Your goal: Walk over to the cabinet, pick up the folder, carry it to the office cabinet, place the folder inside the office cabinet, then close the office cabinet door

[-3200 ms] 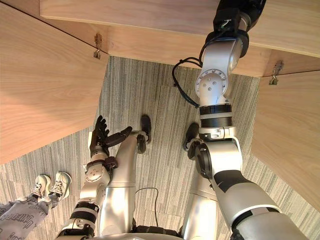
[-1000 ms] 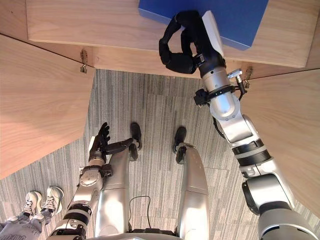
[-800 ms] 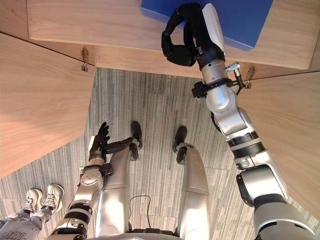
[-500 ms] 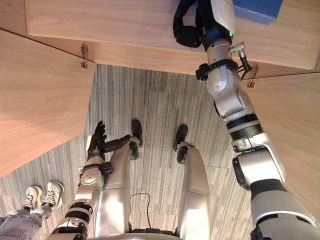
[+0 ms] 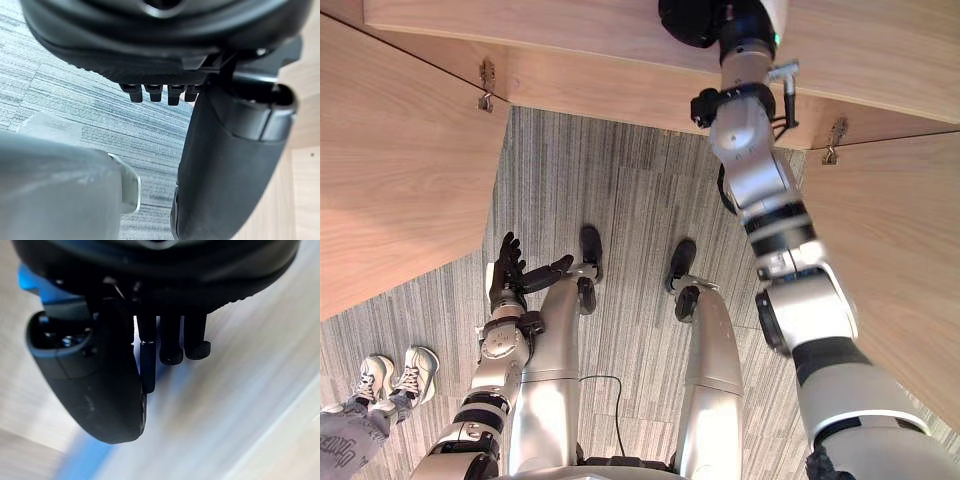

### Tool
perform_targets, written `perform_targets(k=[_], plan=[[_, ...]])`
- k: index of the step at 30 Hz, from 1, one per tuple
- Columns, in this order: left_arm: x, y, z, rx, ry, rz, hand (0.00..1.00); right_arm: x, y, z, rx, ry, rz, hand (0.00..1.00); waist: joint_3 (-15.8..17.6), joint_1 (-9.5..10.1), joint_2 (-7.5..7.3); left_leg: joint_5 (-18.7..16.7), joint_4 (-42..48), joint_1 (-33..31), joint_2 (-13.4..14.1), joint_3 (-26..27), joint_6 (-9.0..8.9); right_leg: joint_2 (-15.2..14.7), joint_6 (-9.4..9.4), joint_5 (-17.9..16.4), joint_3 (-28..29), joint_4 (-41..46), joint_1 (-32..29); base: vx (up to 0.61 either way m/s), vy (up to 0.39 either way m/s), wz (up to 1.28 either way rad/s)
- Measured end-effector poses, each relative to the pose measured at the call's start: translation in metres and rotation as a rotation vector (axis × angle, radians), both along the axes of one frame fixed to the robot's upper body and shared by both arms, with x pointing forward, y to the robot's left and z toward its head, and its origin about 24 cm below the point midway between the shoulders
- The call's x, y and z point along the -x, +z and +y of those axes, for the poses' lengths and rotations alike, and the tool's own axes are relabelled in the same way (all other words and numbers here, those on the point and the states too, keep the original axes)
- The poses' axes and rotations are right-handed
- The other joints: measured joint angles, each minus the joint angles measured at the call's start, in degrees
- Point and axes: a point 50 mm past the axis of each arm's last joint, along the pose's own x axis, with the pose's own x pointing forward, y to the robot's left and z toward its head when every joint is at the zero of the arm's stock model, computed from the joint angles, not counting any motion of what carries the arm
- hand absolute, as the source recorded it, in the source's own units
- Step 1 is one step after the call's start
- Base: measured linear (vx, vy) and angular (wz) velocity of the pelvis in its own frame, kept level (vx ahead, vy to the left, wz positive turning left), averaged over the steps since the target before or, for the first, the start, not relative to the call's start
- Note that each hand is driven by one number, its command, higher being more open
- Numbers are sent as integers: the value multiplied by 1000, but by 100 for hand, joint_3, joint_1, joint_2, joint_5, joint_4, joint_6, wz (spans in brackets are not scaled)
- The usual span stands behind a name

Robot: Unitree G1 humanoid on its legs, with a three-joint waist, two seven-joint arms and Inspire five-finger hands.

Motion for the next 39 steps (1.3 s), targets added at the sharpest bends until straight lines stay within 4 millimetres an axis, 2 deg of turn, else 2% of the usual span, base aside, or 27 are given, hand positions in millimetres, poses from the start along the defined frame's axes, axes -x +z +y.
perform_targets(k=[1, 2, 5, 6, 9, 10, 11, 12, 13, 14, 15, 16, 18, 22, 25, 31, 34, 37, 39], plan=[[1, -3, 0, -5, -11, 24, 100, 13, -16, -3, -4, 33, -12, 0, 2, -6, -3, -40, 5, 178, 18, 23, 48, 0, -1, 0, -28, -25, 210, 0, 0, 0], [1, -4, 0, -5, -11, 26, 100, 14, -17, -2, -5, 37, -14, 0, 2, -6, -3, -43, 5, 191, 19, 23, 49, 0, -1, 0, -30, -28, 226, 32, 13, 1], [28, -38, 1, 10, -24, 189, 100, 54, -105, -7, -5, 145, 151, 0, -20, -93, -32, -368, -206, 1450, 90, 156, 8, 79, 65, -83, -28, -492, 1532, 8, 13, -10], [34, -43, 3, 4, -25, 211, 100, 62, -118, -6, -12, 164, 183, 0, -62, -112, -74, -403, -280, 1631, 92, 196, 47, 82, 79, -99, -12, -579, 1700, 19, 19, -17], [66, -68, 9, 8, -12, 331, 100, 97, -196, -2, -74, 214, 450, 0, -391, -219, -277, -378, -853, 2544, 120, 418, 18, 134, 138, 82, -21, -1323, 2584, 69, 19, -20], [71, -72, 9, 12, -12, 354, 100, 103, -211, -2, -94, 212, 507, 0, -471, -237, -288, -363, -957, 2690, 123, 454, 2, 157, 165, 144, -19, -1472, 2739, 156, 37, -19], [81, -81, 10, 13, -13, 403, 100, 114, -241, -2, -143, 200, 628, 100, -599, -267, -344, -304, -1225, 3076, 109, 539, -19, 199, 179, 286, 26, -1789, 3094, 180, 36, -20], [94, -91, 12, 6, -16, 463, 100, 125, -280, -3, -199, 168, 788, 100, -813, -294, -406, -199, -1614, 3509, 60, 643, 23, 233, 214, 422, 90, -2217, 3492, 193, 37, -20], [99, -94, 13, 8, -19, 483, 100, 130, -296, -4, -217, 150, 854, 100, -909, -317, -412, -145, -1754, 3653, 41, 676, 17, 248, 237, 497, 103, -2406, 3642, 182, 22, -17], [107, -101, 11, 10, -36, 524, 100, 140, -328, -10, -256, 99, 991, 100, -1083, -365, -402, -73, -2042, 3944, 2, 728, 26, 281, 272, 638, 130, -2804, 3946, 203, 24, -11], [113, -105, 10, 4, -48, 551, 100, 148, -351, -14, -290, 56, 1094, 100, -1184, -415, -401, -7, -2276, 4194, -38, 792, 27, 296, 293, 765, 150, -3105, 4216, 210, 24, -12], [116, -107, 9, 7, -55, 565, 100, 154, -365, -18, -315, 22, 1158, 100, -1234, -422, -392, 41, -2449, 4368, -69, 830, 32, 306, 311, 854, 174, -3326, 4393, 195, 37, -21], [127, -113, 10, 10, -58, 604, 100, 184, -407, -36, -433, -120, 1359, 100, -1408, -441, -369, 164, -3029, 5030, -170, 1065, 32, 330, 378, 1132, 337, -4015, 4994, 167, 40, -35], [142, -119, 16, -11, -59, 658, 100, 226, -437, -61, -579, -302, 1520, 100, -1674, -583, -278, 212, -3557, 5761, -263, 1399, -4, 319, 449, 1250, 646, -4400, 5478, 110, 25, -40], [152, -126, 13, -18, -78, 718, 100, 250, -447, -72, -714, -407, 1553, 100, -1860, -599, -224, 227, -3846, 6212, -291, 1646, -13, 350, 468, 1287, 903, -4528, 5713, 53, 18, -47], [174, -137, 10, 1, -94, 815, 100, 269, -452, -85, -1053, -557, 1459, 100, -1986, -801, -217, 337, -4317, 6784, -397, 2111, -19, 407, 482, 1446, 1394, -4733, 5881, -31, 20, -43], [187, -140, 11, 15, -74, 847, 100, 275, -447, -98, -1193, -643, 1343, 100, -2003, -869, -195, 330, -4449, 6939, -450, 2403, -33, 425, 501, 1526, 1722, -4782, 5823, -75, 19, -54], [192, -140, 14, 21, -53, 858, 100, 270, -428, -121, -1294, -694, 1121, 100, -2022, -910, -161, 281, -4547, 6968, -519, 2751, -93, 431, 530, 1614, 2084, -4807, 5641, -84, 19, -62], [198, -142, 14, 34, -33, 868, 100, 258, -401, -147, -1322, -713, 889, 100, -2041, -1014, -101, 199, -4552, 7012, -562, 3044, -85, 451, 521, 1650, 2382, -4807, 5524, -38, 21, -68]])
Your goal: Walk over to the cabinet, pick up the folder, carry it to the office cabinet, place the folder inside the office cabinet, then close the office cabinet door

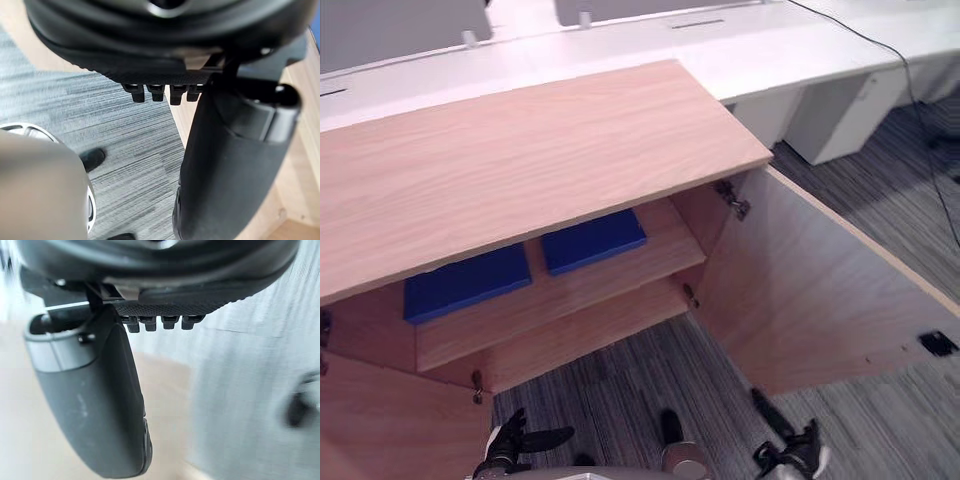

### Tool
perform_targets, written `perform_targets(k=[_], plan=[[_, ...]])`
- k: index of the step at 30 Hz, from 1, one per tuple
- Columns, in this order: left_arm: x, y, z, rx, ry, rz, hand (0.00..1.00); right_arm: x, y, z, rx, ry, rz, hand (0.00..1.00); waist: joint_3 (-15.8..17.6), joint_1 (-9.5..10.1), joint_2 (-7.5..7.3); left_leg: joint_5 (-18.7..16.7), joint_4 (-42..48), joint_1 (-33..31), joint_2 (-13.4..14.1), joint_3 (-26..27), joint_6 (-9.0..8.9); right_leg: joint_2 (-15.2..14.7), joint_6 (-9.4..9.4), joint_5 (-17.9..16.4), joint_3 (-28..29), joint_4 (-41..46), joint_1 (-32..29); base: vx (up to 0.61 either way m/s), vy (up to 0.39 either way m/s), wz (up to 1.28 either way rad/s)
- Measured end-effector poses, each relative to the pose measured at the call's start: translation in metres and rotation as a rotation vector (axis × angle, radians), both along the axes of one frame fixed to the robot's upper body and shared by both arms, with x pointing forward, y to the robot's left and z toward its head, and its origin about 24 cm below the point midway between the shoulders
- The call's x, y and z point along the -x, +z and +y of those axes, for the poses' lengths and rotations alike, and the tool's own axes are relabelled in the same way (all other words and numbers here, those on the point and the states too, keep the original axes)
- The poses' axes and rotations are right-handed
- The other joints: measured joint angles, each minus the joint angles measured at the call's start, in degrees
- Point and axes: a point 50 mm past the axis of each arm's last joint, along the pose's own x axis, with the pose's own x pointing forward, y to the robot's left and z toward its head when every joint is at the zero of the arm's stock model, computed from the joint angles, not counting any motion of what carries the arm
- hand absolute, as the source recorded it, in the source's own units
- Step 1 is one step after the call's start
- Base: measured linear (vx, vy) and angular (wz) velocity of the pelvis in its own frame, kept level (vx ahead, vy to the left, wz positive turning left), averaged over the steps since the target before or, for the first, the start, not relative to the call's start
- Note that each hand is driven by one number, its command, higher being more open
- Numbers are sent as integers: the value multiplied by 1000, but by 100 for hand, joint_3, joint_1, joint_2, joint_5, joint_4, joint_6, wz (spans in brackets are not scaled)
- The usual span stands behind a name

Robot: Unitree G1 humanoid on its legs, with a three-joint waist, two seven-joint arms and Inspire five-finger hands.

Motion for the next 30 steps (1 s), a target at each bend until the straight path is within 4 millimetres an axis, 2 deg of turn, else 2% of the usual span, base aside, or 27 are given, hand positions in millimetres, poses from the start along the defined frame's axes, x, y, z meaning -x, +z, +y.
perform_targets(k=[1, 4, 5, 9, 10, 13, 16, 21, 23, 25, 28, 30], plan=[[1, 0, 0, -1, 2, 2, 100, -3, 7, -6, 27, -24, -36, 100, -11, -18, 16, -23, 6, 6, -5, 73, 3, 9, -6, 6, 75, 1, -29, -17, 14, -63], [0, 0, -4, -5, -26, -5, 100, -33, 47, -38, 169, -112, -219, 100, 29, -78, 97, -206, 206, -34, -42, 412, 33, 43, 24, 86, 450, -12, -180, 8, 4, -61], [0, 0, -5, -4, -29, -7, 100, -41, 54, -43, 189, -111, -243, 100, 37, -100, 112, -233, 259, -62, -45, 469, 51, 46, 64, 119, 531, -11, -227, 20, 8, -59], [-10, 1, -16, 8, -87, -38, 100, -102, 108, -68, 302, -23, -419, 100, 200, -145, 331, -534, 711, -482, -61, 607, 179, 40, 141, 258, 973, -62, -639, 34, 13, -51], [-13, 1, -17, 10, -95, -40, 100, -112, 117, -70, 323, 17, -433, 100, 258, -146, 377, -568, 761, -508, -56, 593, 195, 40, 154, 280, 1006, -86, -656, 38, 8, -29], [-23, 4, -22, 9, -140, -70, 100, -134, 133, -71, 370, 131, -454, 100, 413, -142, 500, -641, 822, -541, -51, 444, 214, 41, 159, 305, 1016, -129, -657, 49, -7, -10], [-31, 6, -29, 13, -180, -100, 100, -147, 135, -71, 386, 211, -418, 100, 483, -134, 547, -693, 920, -684, -24, 325, 197, 32, 157, 305, 963, -143, -726, 35, -11, 8], [-32, 5, -35, 20, -219, -96, 100, -147, 138, -72, 421, 239, -391, 100, 572, -186, 571, -713, 967, -768, 30, 147, 195, 29, 157, 305, 825, -156, -738, 34, -9, 8], [-34, 6, -35, 17, -225, -101, 100, -137, 136, -70, 443, 251, -378, 100, 584, -199, 584, -713, 972, -794, 40, 14, 195, 5, 157, 305, 738, -156, -727, 21, -21, 14], [-34, 6, -35, 5, -245, -95, 100, -123, 129, -58, 460, 273, -359, 100, 585, -242, 584, -708, 985, -792, 68, -65, 199, 17, 157, 305, 680, -159, -685, 17, -20, 13], [-35, 5, -40, 5, -259, -87, 100, -97, 114, -18, 452, 290, -351, 100, 602, -356, 571, -708, 1044, -748, 131, -137, 201, 45, 132, 325, 640, -202, -563, 0, -33, 7], [-39, 5, -45, 2, -265, -88, 100, -76, 105, 21, 422, 328, -338, 100, 629, -444, 542, -722, 1127, -743, 186, -156, 185, 77, 104, 349, 632, -206, -515, -11, -12, 2]])
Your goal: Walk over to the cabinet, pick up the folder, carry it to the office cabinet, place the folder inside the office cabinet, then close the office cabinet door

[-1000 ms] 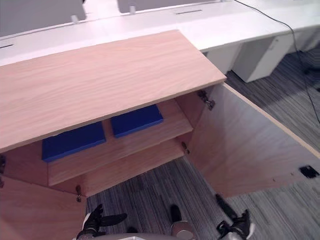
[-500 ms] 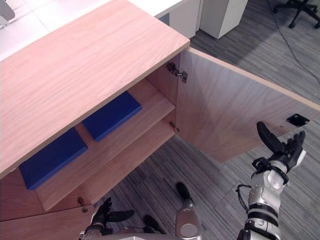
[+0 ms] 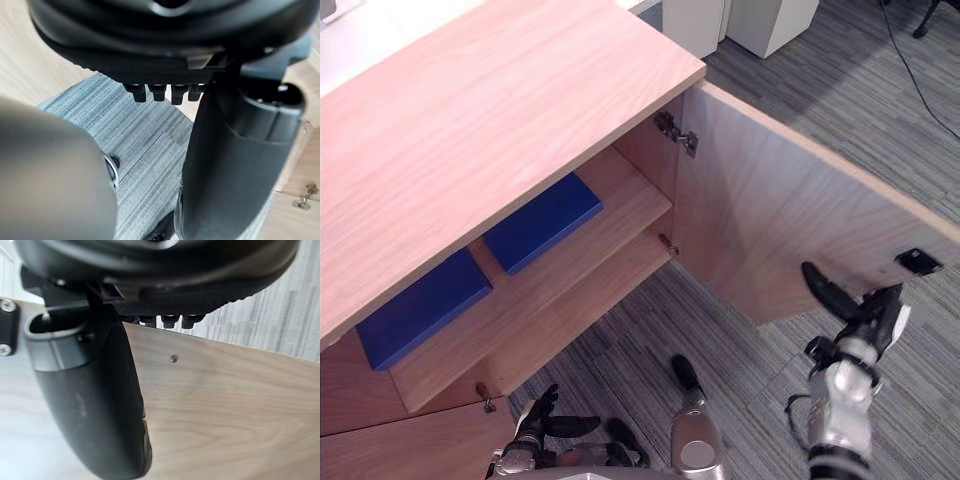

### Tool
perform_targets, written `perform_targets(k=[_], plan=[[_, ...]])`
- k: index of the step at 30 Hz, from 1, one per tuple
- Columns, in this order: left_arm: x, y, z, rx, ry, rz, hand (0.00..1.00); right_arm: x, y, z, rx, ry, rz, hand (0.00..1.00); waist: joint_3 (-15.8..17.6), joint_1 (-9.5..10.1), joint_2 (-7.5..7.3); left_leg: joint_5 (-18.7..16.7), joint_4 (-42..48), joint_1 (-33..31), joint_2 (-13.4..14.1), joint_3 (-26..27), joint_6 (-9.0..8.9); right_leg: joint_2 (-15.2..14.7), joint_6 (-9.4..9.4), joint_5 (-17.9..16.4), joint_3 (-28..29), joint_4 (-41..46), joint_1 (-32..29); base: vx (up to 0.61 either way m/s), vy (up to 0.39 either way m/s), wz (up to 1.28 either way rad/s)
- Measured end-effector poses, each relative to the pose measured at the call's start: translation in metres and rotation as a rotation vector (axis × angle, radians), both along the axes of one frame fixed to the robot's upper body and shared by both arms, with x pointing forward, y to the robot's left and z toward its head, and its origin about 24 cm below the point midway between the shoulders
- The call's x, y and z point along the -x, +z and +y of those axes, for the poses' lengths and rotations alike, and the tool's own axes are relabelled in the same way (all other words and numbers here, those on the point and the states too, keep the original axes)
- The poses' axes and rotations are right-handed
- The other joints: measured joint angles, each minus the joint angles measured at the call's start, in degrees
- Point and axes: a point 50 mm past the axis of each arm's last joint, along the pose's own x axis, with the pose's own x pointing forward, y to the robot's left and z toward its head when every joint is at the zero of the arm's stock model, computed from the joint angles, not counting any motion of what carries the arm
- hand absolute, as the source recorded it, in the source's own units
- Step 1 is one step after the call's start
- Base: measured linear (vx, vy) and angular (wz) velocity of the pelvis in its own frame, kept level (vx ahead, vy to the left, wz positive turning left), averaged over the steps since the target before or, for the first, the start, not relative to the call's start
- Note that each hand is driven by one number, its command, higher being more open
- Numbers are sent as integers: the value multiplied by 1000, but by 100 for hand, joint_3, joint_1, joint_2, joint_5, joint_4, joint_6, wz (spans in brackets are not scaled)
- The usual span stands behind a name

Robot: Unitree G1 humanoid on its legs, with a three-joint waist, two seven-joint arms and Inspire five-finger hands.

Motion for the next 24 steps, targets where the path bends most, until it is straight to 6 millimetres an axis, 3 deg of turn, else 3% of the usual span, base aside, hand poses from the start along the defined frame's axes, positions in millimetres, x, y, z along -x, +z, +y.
perform_targets(k=[4, 5, 8, 9, 11, 13, 15, 16, 17, 18, 21, 23, 24], plan=[[-11, 2, -3, -19, -11, -14, 100, 45, -13, 81, -109, 193, 85, 100, 107, -100, -222, -112, 300, -23, 155, 5, -101, 85, -71, 71, 33, 2, 75, -85, -43, -7], [-11, 2, -3, -20, -12, -15, 100, 48, -13, 85, -117, 208, 92, 100, 113, -103, -242, -113, 319, -28, 163, 5, -102, 89, -79, 71, 35, 4, 75, -119, -58, -6], [-15, 3, -4, -36, -57, -23, 100, 66, -16, 124, -190, 357, 133, 100, 225, -88, -410, -147, 500, -95, 238, -32, -70, 127, -96, 79, 2, 116, 66, -107, -58, 3], [-15, 4, -4, -50, -91, -25, 100, 72, -19, 141, -229, 429, 154, 100, 272, -48, -467, -158, 645, -187, 290, -147, -54, 156, -62, 20, -88, 259, 24, -83, -52, 23], [-20, 6, -2, -65, -120, -43, 100, 75, -21, 158, -251, 520, 171, 100, 346, 49, -510, -159, 835, -336, 339, -345, -53, 163, -52, -48, -261, 431, -37, -124, -76, 50], [-31, 12, -4, -69, -139, -84, 100, 74, -23, 173, -246, 662, 187, 100, 411, 349, -520, -159, 1023, -513, 354, -669, -53, 125, -69, -80, -573, 533, -29, -149, -71, 67], [-49, 23, -12, -72, -170, -153, 100, 41, -23, 189, -129, 937, 161, 100, 473, 780, -527, -143, 1069, -667, 273, -1071, -71, -6, -80, -141, -987, 472, 53, -156, -49, 71], [-51, 26, -13, -77, -183, -175, 100, 25, -22, 193, -83, 982, 141, 100, 491, 859, -525, -135, 1049, -717, 252, -1162, -77, -42, -74, -190, -1097, 436, 71, -153, -65, 94], [-56, 34, -11, -58, -186, -244, 100, -8, -13, 198, 19, 1045, 82, 100, 527, 969, -534, -8, 964, -832, 161, -1390, -69, -119, -94, -240, -1331, 395, 70, -109, -60, 109], [-60, 39, -12, -36, -188, -288, 100, -38, 2, 198, 108, 1056, 13, 100, 602, 1066, -539, 159, 963, -911, 84, -1589, -72, -195, -97, -239, -1546, 419, 45, -107, -68, 110], [-58, 35, -2, -25, -116, -237, 100, -92, 39, 182, 192, 967, -100, 100, 620, 1291, -512, 375, 955, -1188, 70, -1953, -64, -221, -97, -239, -1920, 401, 63, -65, -51, 81], [-56, 33, 8, -39, -86, -222, 100, -112, 48, 172, 208, 911, -112, 100, 622, 1359, -515, 441, 938, -1248, 44, -2025, -33, -256, -106, -232, -2064, 407, 59, 21, 7, 47], [-52, 32, 18, -35, -18, -214, 100, -123, 49, 156, 197, 800, -103, 100, 623, 1405, -518, 454, 946, -1260, 16, -2092, -32, -277, -121, -222, -2145, 418, 88, 40, 29, 24]])
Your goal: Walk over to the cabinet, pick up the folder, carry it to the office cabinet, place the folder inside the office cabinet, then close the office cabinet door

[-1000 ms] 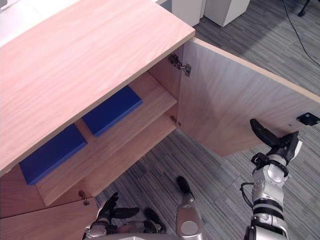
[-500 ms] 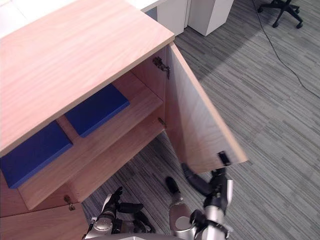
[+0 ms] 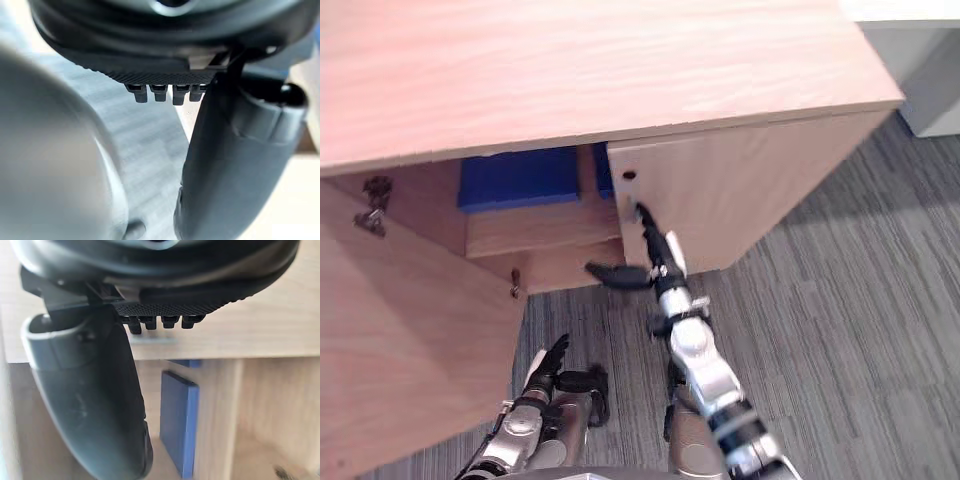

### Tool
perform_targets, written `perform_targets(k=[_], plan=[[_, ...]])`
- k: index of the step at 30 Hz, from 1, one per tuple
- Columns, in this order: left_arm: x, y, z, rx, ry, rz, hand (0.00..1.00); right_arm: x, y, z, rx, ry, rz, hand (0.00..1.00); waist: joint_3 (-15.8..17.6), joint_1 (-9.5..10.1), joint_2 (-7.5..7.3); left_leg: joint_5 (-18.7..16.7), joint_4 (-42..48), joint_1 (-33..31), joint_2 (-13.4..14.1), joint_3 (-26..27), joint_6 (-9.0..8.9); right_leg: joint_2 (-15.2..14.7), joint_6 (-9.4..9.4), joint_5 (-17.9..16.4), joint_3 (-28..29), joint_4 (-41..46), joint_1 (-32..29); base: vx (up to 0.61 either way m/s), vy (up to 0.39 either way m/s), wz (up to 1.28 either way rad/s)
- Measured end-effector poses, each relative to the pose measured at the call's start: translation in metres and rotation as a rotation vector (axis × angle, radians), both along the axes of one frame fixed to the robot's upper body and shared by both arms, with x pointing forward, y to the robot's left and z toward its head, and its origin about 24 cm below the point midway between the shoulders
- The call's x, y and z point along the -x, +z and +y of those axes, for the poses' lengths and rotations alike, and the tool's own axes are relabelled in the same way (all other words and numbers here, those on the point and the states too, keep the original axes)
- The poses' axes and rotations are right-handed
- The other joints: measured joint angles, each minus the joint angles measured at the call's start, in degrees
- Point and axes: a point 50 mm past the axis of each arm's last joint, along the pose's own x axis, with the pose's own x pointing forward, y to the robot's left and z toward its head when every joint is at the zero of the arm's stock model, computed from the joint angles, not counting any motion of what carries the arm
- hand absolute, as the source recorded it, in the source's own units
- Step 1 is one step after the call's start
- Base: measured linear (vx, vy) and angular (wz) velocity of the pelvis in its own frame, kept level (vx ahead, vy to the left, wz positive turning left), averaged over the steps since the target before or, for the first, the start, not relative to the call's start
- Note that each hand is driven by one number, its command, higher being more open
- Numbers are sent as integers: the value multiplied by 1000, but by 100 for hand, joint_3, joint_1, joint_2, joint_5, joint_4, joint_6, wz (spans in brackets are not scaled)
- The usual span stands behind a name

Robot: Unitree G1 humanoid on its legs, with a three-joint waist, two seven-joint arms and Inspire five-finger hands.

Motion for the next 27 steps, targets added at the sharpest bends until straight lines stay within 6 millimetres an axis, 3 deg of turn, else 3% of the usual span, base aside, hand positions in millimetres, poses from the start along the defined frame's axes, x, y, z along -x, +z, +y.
perform_targets(k=[1, 3, 6, 8, 11, 15, 17, 19, 21, 24, 27], plan=[[2, 0, 4, -1, 23, 2, 100, -3, -2, -11, -12, -60, 10, 100, 0, -17, -4, 10, 8, -2, -9, -26, -7, -4, -2, 2, -43, 6, 14, 52, 38, 19], [3, 0, 12, -14, 39, 1, 100, -26, -1, -58, 34, -221, 61, 100, 3, -33, 5, 6, 17, -76, -92, -161, 12, -38, -20, 44, -185, 4, 17, 35, 24, 26], [3, 1, 15, -6, 58, -3, 100, -32, -2, -100, 32, -367, 98, 100, 5, -30, 13, 54, 20, -217, -152, -448, 28, -67, -29, 75, -429, -2, 31, 47, 19, 51], [4, 0, 17, 1, 79, -1, 100, -29, -8, -114, 25, -416, 133, 100, 6, -47, 13, 137, -38, -268, -167, -575, 84, -81, -5, 108, -564, -6, 31, 85, 6, 36], [5, 0, 14, 9, 80, -1, 100, -19, -16, -112, 31, -392, 140, 100, 7, -46, 25, 175, -162, -207, -178, -605, 70, -85, -4, 108, -585, -20, 56, 64, -5, 8], [6, -2, 8, 38, 106, 3, 100, 24, -37, -101, 37, -301, 141, 100, 3, -72, 24, 203, -321, -40, -203, -683, 47, -83, 16, 55, -621, -29, 206, 43, 0, 15], [13, -5, 6, 47, 115, 20, 100, 58, -65, -92, 50, -260, 212, 100, -51, -186, 7, 222, -461, 120, -295, -827, 26, -134, 39, -91, -759, -14, 384, 30, -6, 33], [18, -7, 7, 45, 121, 34, 100, 79, -87, -87, 63, -248, 302, 100, -162, -193, -28, 239, -569, 177, -330, -880, -19, -167, 53, -177, -803, 39, 395, 22, -6, 26], [23, -9, 8, 45, 129, 49, 100, 118, -129, -84, 109, -253, 502, 100, -256, -265, -31, 221, -557, 193, -407, -1106, -42, -245, 135, -550, -1001, 403, 401, 44, -10, 49], [24, -10, 10, 42, 133, 60, 100, 160, -171, -82, 126, -276, 755, 100, -265, -284, -33, 163, -383, 189, -565, -1512, -49, -371, 189, -1101, -1104, 1126, 374, 64, -12, 76], [27, -10, 17, 34, 154, 63, 100, 167, -179, -79, 106, -296, 809, 100, -313, -249, -36, 245, -417, 194, -683, -1825, -36, -380, 117, -1225, -780, 1395, 400, 80, -7, 69]])
